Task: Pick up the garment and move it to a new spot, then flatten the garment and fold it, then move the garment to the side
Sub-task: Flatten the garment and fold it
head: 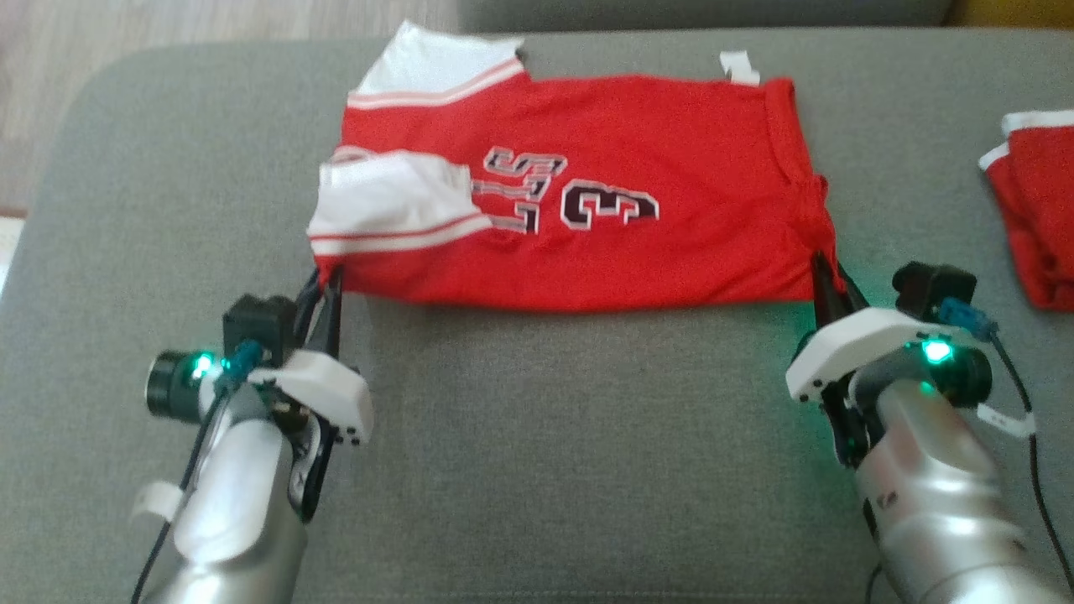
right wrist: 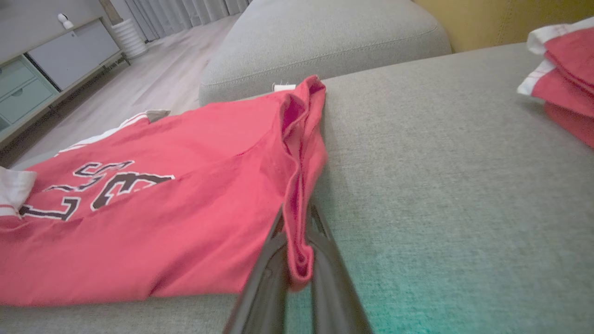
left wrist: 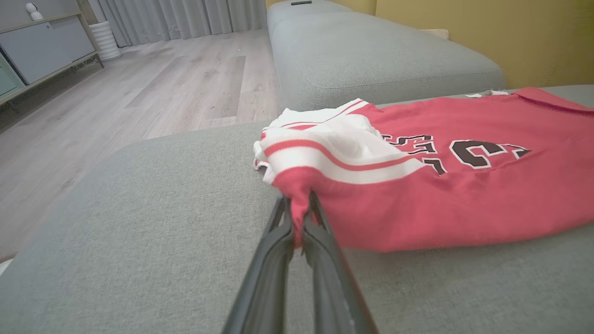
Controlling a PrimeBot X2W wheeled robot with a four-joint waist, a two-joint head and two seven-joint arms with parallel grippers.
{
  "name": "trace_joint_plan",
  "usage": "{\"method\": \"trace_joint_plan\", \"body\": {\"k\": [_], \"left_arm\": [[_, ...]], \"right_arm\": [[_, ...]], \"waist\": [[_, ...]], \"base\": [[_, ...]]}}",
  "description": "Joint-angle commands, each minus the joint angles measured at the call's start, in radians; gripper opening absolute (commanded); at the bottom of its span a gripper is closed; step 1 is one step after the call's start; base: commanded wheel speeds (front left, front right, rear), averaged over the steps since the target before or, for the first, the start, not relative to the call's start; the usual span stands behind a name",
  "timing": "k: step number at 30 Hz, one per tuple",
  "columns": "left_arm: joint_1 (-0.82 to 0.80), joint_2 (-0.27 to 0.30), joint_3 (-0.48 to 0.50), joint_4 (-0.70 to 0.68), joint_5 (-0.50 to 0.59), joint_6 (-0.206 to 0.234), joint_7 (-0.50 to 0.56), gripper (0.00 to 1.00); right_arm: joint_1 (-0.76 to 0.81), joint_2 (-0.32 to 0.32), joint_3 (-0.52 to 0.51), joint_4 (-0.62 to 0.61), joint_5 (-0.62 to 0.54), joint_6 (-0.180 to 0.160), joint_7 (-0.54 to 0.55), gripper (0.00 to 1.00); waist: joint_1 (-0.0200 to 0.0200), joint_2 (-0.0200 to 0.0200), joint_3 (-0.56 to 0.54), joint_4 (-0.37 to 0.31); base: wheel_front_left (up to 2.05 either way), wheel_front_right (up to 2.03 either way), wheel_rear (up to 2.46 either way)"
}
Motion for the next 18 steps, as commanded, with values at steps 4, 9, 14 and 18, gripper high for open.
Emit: {"method": "trace_joint_plan", "body": {"k": [4,9,14,18], "left_arm": [[0.032,0.028,0.034,-0.021,-0.018,-0.005,-0.006,0.00],[0.099,0.036,0.035,-0.011,-0.034,-0.020,-0.006,0.00],[0.173,0.039,0.016,-0.005,-0.048,-0.044,0.001,0.00],[0.215,0.037,0.001,-0.014,-0.056,-0.053,0.009,0.00]], "right_arm": [[0.058,0.007,0.013,-0.038,0.012,-0.001,-0.010,0.00],[0.141,0.007,-0.009,-0.060,0.023,-0.001,0.030,0.00],[0.246,0.007,-0.014,-0.124,0.043,-0.001,0.083,0.00],[0.332,0.007,-0.022,-0.209,0.066,-0.001,0.127,0.00]], "waist": [[0.0000,0.0000,-0.078,-0.008],[0.0000,0.0000,-0.144,-0.010],[0.0000,0.0000,-0.185,-0.011],[0.0000,0.0000,-0.192,-0.011]], "base": [[0.00,0.00,0.00],[0.00,0.00,0.00],[0.00,0.00,0.00],[0.00,0.00,0.00]]}}
